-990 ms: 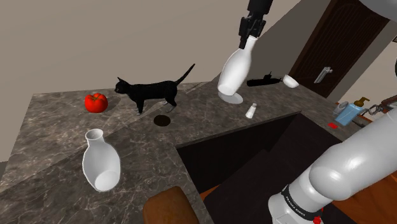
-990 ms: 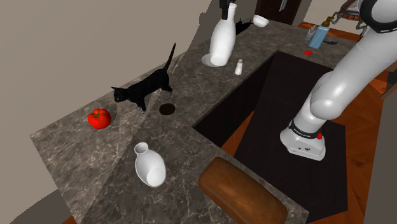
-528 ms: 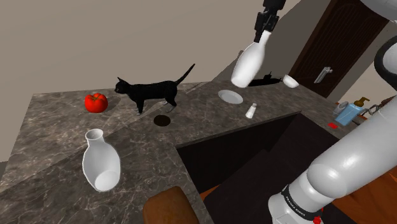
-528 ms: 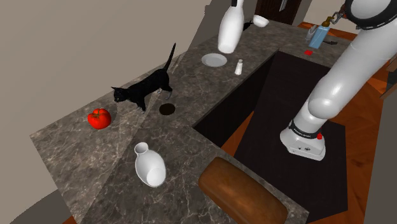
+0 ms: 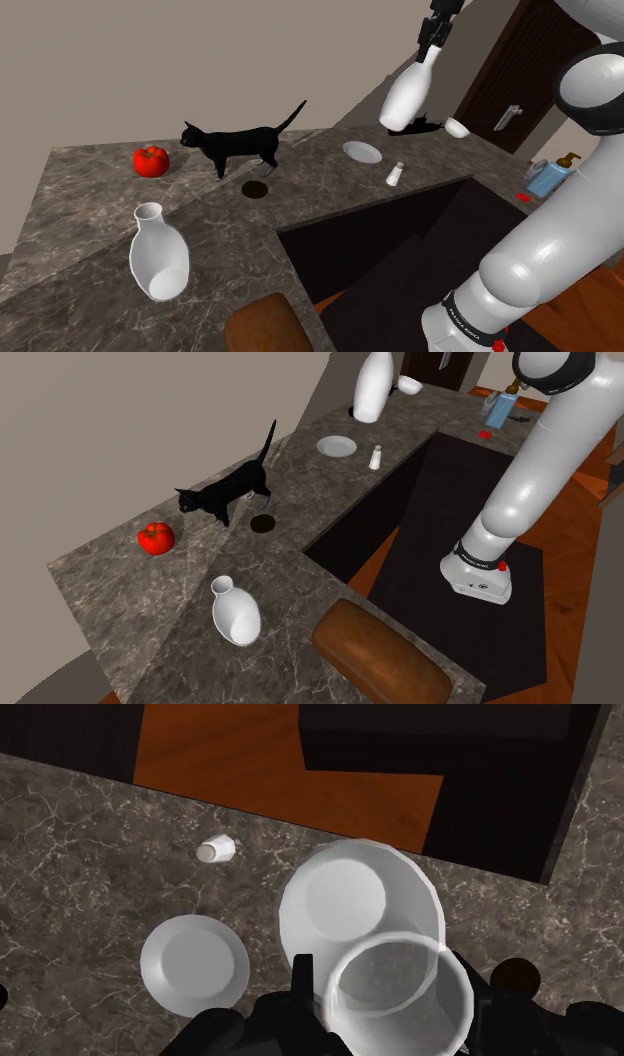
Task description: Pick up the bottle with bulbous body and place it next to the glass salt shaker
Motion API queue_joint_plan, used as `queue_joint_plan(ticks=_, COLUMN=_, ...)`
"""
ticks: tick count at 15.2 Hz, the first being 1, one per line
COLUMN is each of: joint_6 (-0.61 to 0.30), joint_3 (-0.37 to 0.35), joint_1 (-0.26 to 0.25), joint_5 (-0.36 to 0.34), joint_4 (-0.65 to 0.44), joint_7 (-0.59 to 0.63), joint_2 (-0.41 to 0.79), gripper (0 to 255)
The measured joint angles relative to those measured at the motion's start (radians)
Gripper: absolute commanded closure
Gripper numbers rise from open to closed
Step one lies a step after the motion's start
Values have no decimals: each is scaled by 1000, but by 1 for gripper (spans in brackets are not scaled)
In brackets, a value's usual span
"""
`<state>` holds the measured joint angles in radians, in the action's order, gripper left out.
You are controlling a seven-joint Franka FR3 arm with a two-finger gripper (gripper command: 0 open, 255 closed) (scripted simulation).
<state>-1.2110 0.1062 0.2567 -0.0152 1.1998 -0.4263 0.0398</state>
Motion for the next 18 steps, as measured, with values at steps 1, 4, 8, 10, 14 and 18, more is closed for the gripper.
queue_joint_plan(ticks=1, joint_6=-15, joint_3=1, joint_1=1, joint_5=-1, joint_4=25, joint_7=-2, joint_2=-9, gripper=255)
queue_joint_plan(ticks=4, joint_6=-66, joint_3=1, joint_1=1, joint_5=-4, joint_4=105, joint_7=-2, joint_2=-39, gripper=255)
queue_joint_plan(ticks=8, joint_6=-133, joint_3=-1, joint_1=-1, joint_5=-8, joint_4=207, joint_7=1, joint_2=-74, gripper=255)
queue_joint_plan(ticks=10, joint_6=-163, joint_3=-1, joint_1=-1, joint_5=-9, joint_4=253, joint_7=3, joint_2=-90, gripper=255)
queue_joint_plan(ticks=14, joint_6=-226, joint_3=-2, joint_1=-2, joint_5=-11, joint_4=341, joint_7=6, joint_2=-115, gripper=255)
queue_joint_plan(ticks=18, joint_6=-287, joint_3=-3, joint_1=-2, joint_5=-13, joint_4=425, joint_7=9, joint_2=-138, gripper=255)
